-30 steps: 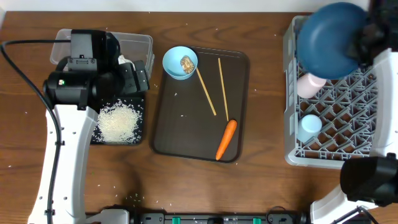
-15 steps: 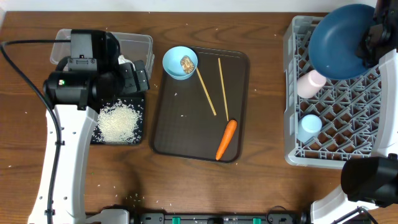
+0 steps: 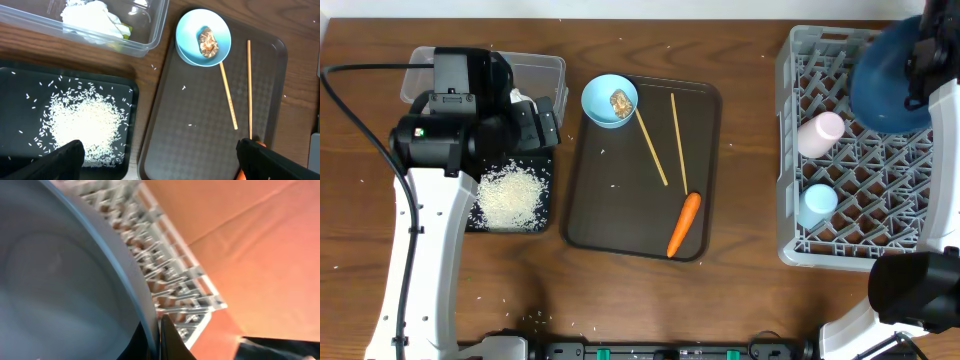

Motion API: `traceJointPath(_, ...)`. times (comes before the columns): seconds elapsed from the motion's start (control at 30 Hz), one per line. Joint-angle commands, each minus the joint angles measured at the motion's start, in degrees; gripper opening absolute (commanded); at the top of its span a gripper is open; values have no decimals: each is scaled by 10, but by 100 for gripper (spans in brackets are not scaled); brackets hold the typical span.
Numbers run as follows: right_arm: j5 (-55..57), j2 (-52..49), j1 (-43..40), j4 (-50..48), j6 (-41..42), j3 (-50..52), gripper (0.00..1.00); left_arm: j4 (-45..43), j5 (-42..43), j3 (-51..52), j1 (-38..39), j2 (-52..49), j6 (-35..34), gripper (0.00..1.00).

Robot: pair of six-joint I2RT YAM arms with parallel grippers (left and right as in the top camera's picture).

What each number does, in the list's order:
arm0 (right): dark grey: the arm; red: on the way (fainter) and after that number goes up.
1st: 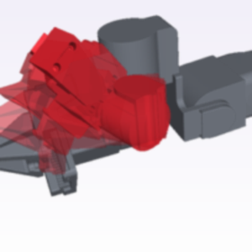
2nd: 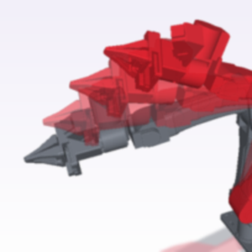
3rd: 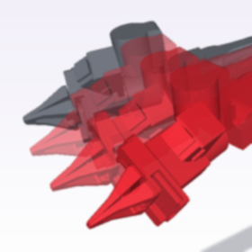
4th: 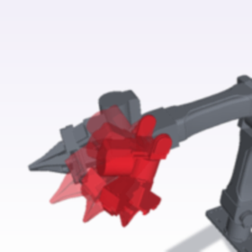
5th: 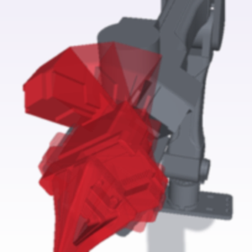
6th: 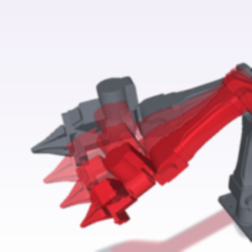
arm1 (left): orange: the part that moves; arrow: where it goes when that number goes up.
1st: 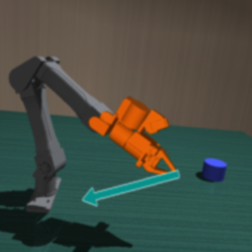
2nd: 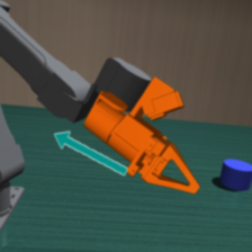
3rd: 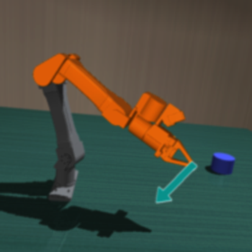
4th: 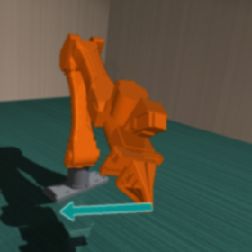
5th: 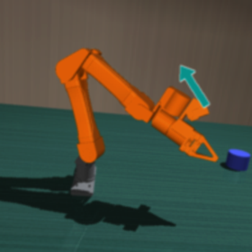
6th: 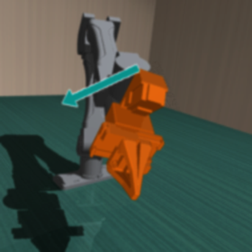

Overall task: Sort waste into correct bins and load items into the dishwasher rack
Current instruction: 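Lift the blue bowl with the right gripper toward the dish rack, then lower the blue bowl into the rack's right side and release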

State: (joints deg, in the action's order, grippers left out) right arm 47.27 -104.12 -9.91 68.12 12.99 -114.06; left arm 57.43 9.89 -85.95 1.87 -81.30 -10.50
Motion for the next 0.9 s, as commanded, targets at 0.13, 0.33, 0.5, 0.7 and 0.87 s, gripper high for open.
traceJointPath(0.13, 104, 19, -26, -92, -85, -6, 1, 1, -5, 3, -3, -3, 3, 98)
traceJointPath(0.33, 104, 16, -55, -191, -191, -6, 1, 1, -5, 3, -3, -3, 3, 98)
traceJointPath(0.5, 104, 6, -86, -296, -288, -5, 1, 1, -5, 3, -3, -3, 3, 98)
traceJointPath(0.7, 100, -14, -125, -374, -334, -5, 1, 1, -5, 3, -3, -3, 3, 98)
traceJointPath(0.87, 90, -39, -153, -375, -334, -2, 1, 1, -5, 3, -3, -3, 3, 98)
